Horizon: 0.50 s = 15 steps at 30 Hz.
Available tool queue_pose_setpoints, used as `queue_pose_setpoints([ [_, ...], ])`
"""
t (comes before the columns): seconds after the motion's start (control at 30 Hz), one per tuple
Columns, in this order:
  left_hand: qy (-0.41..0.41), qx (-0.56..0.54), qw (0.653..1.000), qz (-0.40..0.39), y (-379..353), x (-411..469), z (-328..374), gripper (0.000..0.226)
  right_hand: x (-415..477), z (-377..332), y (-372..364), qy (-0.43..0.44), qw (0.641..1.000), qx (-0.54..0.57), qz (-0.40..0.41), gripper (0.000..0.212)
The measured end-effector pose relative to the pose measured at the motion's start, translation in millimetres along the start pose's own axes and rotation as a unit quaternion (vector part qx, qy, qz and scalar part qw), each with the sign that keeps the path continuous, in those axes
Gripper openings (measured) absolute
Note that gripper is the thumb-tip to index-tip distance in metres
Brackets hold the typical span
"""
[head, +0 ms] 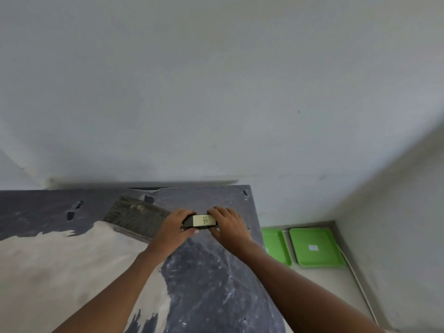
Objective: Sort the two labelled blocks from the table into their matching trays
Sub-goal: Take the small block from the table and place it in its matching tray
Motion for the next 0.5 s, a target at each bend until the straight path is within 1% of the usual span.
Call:
queue_pose_setpoints([
  [0.13, -0.033, 0.007, 0.999, -0.029, -55, 2, 48, 0.048, -43, 58, 15, -0.031, 0.999, -0.021, 0.011, 0.046],
  [0.27, -0.058, 0.000, 0.996, -0.066, -123, 2, 110, 0.054, -99, 130, 35, -0.061, 0.998, -0.023, 0.017, 0.047],
  [0.33, -0.072, -0.002, 0.994, -0.078, -161, 1, 146, 0.051, -130, 170, 46, -0.076, 0.997, -0.019, 0.017, 0.046],
  [0.5, -0.073, -0.013, 0.993, -0.093, -261, -10, 235, 0.049, -213, 272, 74, -0.103, 0.994, -0.018, 0.016, 0.049],
])
Point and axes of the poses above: each hand's wrist, its own x-axis towards the middle knuckle, its own y-axis out of the back of the hand, z = x × y, the point moved 6 cm from there along x, towards the middle knuckle, and after that the axes turned 2 degrees about -y, right-handed, at the moved point
